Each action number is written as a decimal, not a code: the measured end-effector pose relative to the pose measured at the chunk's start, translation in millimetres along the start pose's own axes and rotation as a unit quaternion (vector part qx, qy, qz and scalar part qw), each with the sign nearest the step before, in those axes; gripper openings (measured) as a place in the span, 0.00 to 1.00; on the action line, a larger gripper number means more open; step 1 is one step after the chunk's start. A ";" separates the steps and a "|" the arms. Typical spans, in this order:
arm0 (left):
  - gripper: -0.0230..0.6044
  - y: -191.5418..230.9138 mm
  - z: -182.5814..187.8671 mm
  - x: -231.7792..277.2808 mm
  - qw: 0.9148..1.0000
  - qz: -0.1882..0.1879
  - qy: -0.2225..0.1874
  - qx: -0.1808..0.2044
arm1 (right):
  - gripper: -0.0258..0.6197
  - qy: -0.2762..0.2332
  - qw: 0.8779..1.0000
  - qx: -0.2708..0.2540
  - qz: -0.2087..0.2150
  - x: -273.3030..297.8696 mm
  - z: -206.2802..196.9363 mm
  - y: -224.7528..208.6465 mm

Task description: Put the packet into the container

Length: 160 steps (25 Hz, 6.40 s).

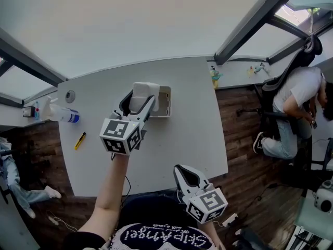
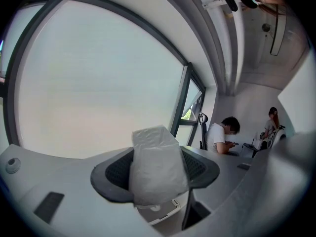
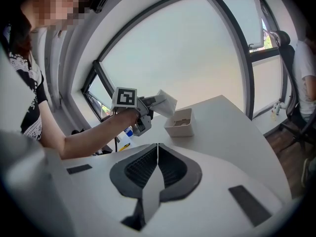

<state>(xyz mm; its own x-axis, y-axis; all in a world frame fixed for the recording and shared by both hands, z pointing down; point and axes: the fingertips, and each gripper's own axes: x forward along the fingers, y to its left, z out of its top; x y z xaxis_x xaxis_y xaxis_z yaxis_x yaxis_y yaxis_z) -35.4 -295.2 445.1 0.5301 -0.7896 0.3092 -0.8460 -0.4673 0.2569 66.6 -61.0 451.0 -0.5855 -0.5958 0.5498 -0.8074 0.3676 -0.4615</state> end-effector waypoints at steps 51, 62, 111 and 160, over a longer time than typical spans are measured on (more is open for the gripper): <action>0.48 4.7 -79.5 39.1 0.991 0.007 0.132 0.021 | 0.06 0.003 1.000 0.011 0.005 7.6 4.3 -2.2; 0.48 4.6 -86.5 45.2 0.987 0.010 0.157 0.030 | 0.06 0.033 0.998 0.008 0.051 14.3 -0.8 9.9; 0.48 0.1 -97.8 59.2 0.979 0.007 0.184 0.086 | 0.06 0.087 0.990 -0.036 0.101 8.1 -27.5 50.4; 0.12 -49.9 87.9 -56.3 0.985 0.006 -0.097 0.144 | 0.06 0.056 0.989 -0.072 0.115 -3.1 -18.6 59.2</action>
<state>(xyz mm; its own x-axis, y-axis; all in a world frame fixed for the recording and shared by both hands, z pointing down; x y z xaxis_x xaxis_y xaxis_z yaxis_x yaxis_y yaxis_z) -28.2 -262.5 334.4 0.5223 -0.8438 0.1230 -0.8485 -0.5287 -0.0243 19.2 -24.1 434.9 -0.7528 -0.4042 0.5196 -0.6491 0.5872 -0.4836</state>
